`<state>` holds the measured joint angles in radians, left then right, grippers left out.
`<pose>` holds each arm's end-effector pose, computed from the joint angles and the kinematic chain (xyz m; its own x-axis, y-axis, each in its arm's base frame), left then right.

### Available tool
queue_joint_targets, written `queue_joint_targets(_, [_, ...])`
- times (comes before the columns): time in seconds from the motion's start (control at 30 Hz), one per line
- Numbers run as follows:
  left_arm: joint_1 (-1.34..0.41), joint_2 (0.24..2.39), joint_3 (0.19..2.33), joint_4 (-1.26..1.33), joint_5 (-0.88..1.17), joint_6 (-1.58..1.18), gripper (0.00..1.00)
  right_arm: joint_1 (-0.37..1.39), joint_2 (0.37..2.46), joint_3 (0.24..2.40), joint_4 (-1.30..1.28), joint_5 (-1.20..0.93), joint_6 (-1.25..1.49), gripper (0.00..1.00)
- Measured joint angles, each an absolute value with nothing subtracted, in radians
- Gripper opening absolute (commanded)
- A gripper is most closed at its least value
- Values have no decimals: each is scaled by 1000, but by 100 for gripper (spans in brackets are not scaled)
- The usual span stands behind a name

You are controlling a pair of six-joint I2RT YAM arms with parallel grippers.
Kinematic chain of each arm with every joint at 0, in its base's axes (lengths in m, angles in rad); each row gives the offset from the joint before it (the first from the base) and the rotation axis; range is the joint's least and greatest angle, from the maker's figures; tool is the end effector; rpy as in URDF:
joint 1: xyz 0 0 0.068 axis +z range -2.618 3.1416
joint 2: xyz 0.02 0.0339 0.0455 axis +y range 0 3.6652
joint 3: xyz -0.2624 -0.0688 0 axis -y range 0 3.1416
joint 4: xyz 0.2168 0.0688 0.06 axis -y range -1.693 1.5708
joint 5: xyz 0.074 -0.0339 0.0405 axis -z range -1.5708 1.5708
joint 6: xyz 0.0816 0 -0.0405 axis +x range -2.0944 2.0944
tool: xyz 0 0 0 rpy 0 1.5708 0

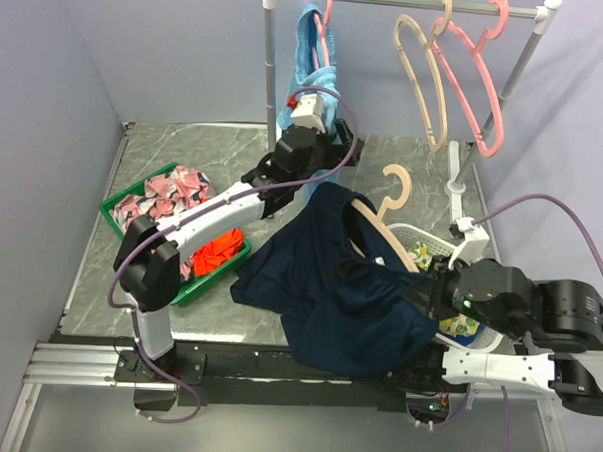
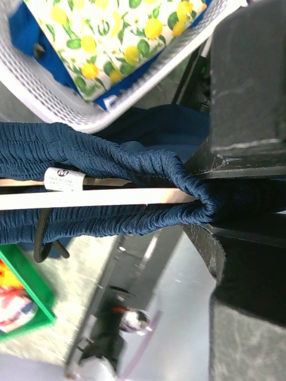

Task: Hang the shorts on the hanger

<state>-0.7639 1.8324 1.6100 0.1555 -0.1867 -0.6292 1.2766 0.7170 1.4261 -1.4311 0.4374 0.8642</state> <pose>0.3473 -0.3117 0.3674 -0.3603 -0.4556 -0.8140 0.4130 0.7045 -0.5771 0.0501 0.0461 0.3749 -0.7137 0.0205 -0.7002 -0.3573 0.8491 0.3890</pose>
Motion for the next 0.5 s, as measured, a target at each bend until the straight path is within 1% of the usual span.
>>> queue_joint_targets(0.2, [-748, 1760, 1520, 151, -339, -622, 98, 1260, 854, 1474, -1431, 547, 890, 0])
queue_joint_targets(0.33, [-746, 1714, 1480, 145, -417, -620, 97, 1206, 929, 1531, -1419, 599, 888, 0])
queue_joint_targets(0.5, [-739, 1652, 1428, 144, -477, -610, 97, 1124, 969, 1582, -1418, 654, 854, 0])
